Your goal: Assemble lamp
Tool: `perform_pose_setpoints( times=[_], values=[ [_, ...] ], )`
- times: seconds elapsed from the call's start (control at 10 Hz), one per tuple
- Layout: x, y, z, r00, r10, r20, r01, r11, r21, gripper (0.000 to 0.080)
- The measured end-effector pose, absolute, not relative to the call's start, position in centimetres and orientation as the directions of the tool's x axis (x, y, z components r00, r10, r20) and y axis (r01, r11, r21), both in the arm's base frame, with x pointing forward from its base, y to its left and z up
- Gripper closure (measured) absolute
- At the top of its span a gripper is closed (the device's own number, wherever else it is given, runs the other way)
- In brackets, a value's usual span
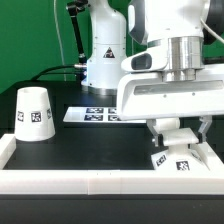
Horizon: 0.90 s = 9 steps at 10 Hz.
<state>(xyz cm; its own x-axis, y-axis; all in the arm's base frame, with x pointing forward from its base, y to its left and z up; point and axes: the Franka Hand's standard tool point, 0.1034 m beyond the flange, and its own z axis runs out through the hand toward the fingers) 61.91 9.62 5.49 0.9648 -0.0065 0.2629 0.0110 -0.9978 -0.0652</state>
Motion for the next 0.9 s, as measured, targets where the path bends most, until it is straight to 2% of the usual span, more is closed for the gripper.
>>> perform_pose_setpoints(
  times=[0.5,0.6,0.7,0.9],
  values=[
    [62.1,10.1,5.5,0.964,0.025,0.264,0.042,-0.997,-0.059,0.0263],
    [61.8,10.3,5.5,0.963,0.037,0.268,0.054,-0.997,-0.056,0.0143],
    [61.3,10.3,5.6,0.960,0.049,0.275,0.067,-0.996,-0.053,0.0113],
    [59.7,10.3,6.1,0.962,0.058,0.267,0.074,-0.996,-0.050,0.0102]
  ],
)
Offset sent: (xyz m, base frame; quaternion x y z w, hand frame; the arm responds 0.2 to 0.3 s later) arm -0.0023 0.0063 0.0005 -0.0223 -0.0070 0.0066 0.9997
